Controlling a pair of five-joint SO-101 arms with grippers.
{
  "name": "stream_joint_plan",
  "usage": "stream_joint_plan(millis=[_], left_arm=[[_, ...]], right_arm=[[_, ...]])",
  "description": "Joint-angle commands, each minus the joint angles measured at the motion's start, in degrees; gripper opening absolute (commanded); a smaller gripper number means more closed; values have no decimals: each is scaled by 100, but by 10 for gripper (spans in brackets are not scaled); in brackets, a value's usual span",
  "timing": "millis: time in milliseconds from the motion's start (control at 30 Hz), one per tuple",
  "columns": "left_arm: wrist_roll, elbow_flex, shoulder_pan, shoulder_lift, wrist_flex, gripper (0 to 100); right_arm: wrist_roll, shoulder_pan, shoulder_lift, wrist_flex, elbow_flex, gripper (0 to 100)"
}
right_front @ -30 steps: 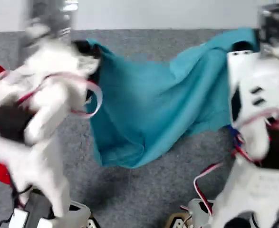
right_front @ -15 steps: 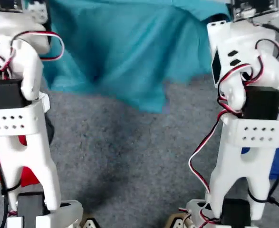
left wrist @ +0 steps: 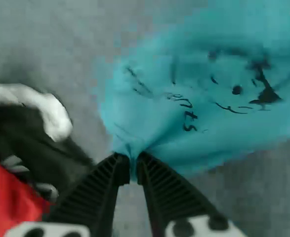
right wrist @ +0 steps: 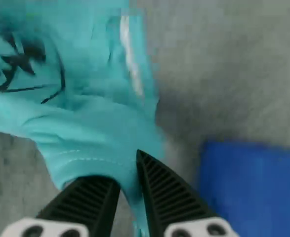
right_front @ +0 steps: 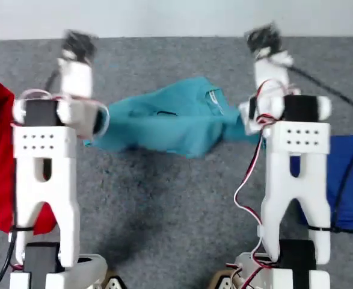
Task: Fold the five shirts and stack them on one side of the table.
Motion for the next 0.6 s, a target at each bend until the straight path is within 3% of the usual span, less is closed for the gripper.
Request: stream_joint_plan(millis=[0, 200, 367, 467, 567], left_arm=[[-220, 681, 369, -105, 132, 13], [-431, 1833, 905, -105, 176, 13], [-624, 2123, 1257, -105, 79, 13], [-624, 2193, 1231, -88, -607, 13], [-624, 2360, 1011, -88, -1846, 13]], right_arm=[[211, -13, -57, -479, 1380, 9], [255, -13, -75, -796, 3077, 9], [255, -4, -75, -989, 3297, 9], [246, -92, -75, -1156, 3297, 9], [229, -251, -48, -1262, 3297, 9]])
